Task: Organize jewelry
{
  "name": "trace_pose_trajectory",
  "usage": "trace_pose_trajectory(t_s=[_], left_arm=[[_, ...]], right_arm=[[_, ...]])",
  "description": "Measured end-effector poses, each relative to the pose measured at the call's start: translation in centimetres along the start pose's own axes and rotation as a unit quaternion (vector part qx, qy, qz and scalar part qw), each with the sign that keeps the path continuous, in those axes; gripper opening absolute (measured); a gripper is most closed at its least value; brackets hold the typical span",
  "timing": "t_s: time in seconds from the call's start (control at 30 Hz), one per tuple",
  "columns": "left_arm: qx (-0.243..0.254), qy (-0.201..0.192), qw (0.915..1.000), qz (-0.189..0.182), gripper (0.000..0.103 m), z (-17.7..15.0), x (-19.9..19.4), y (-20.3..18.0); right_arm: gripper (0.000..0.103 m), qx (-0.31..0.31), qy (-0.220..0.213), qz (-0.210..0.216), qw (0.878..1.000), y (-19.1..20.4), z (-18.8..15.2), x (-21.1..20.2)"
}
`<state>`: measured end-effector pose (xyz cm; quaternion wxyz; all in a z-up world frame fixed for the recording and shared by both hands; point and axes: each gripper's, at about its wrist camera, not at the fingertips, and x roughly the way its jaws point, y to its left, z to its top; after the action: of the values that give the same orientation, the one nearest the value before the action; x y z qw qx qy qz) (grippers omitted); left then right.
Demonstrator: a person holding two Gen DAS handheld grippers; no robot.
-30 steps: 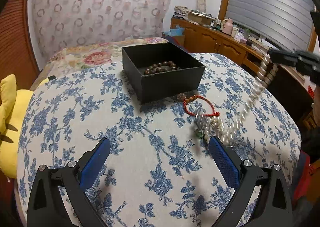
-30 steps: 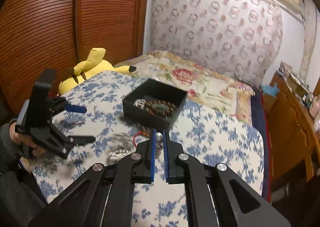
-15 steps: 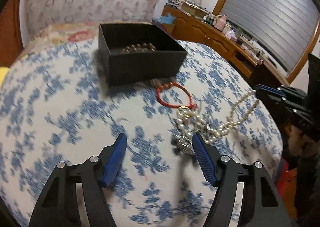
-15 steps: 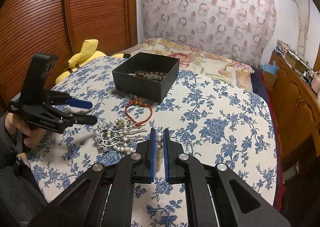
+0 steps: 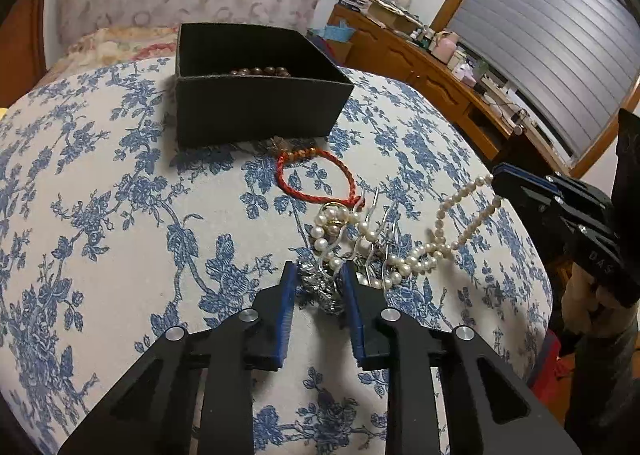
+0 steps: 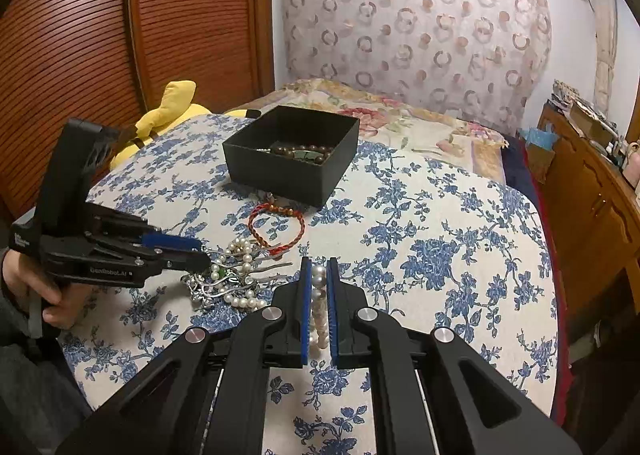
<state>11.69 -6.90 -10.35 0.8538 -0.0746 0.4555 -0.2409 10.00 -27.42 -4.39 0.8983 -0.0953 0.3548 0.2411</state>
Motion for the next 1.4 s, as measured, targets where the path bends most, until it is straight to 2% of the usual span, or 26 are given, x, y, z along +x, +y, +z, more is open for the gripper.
trace_pose_trajectory(t_s=[0.23, 0.3, 0.57, 0.7, 0.83, 0.97, 1.1, 1.4], left_arm=[[0.012, -0.023, 0.9996, 0.006, 0.015, 0.1, -1.1, -0.7], [0.014, -0.032, 0.9994, -0.005, 0.007, 0.4, -1.8, -0.6], [0.048, -0.057, 0.997, 0.023, 0.006, 1.7, -5.2, -0.7], [0.057, -0.064, 0.9959, 0.027, 0.006, 2.1, -6.9, -0.3], [0.083, -0.06, 0.9932, 0.056, 0.006, 2.4, -7.6, -0.1], [0.086, -0.052, 0.9921, 0.074, 0.006, 2.3, -7.8, 1.1], [0.078, -0.051, 0.9924, 0.081, 0.006, 1.7, -8.1, 2.2], [0.07, -0.096, 0.9893, 0.084, 0.006, 3.5, -10.1, 2.2]], right_arm=[[0.008, 0.002, 0.0, -0.005, 1.0, -0.3, -0.1, 0.1], [0.008, 0.002, -0.001, -0.007, 1.0, -0.4, -0.1, 0.0], [0.008, 0.004, -0.014, -0.013, 1.0, -0.5, 0.6, -0.4], [0.008, 0.002, -0.023, -0.037, 0.999, -0.7, 0.9, -0.5], [0.008, 0.012, -0.054, -0.068, 0.996, -1.3, 1.6, -1.1], [0.008, 0.029, -0.087, -0.082, 0.992, -2.1, 2.7, -2.1], [0.008, 0.039, -0.114, -0.067, 0.99, -2.7, 3.8, -3.1], [0.008, 0.006, -0.147, -0.052, 0.988, -0.9, 7.4, -5.2]])
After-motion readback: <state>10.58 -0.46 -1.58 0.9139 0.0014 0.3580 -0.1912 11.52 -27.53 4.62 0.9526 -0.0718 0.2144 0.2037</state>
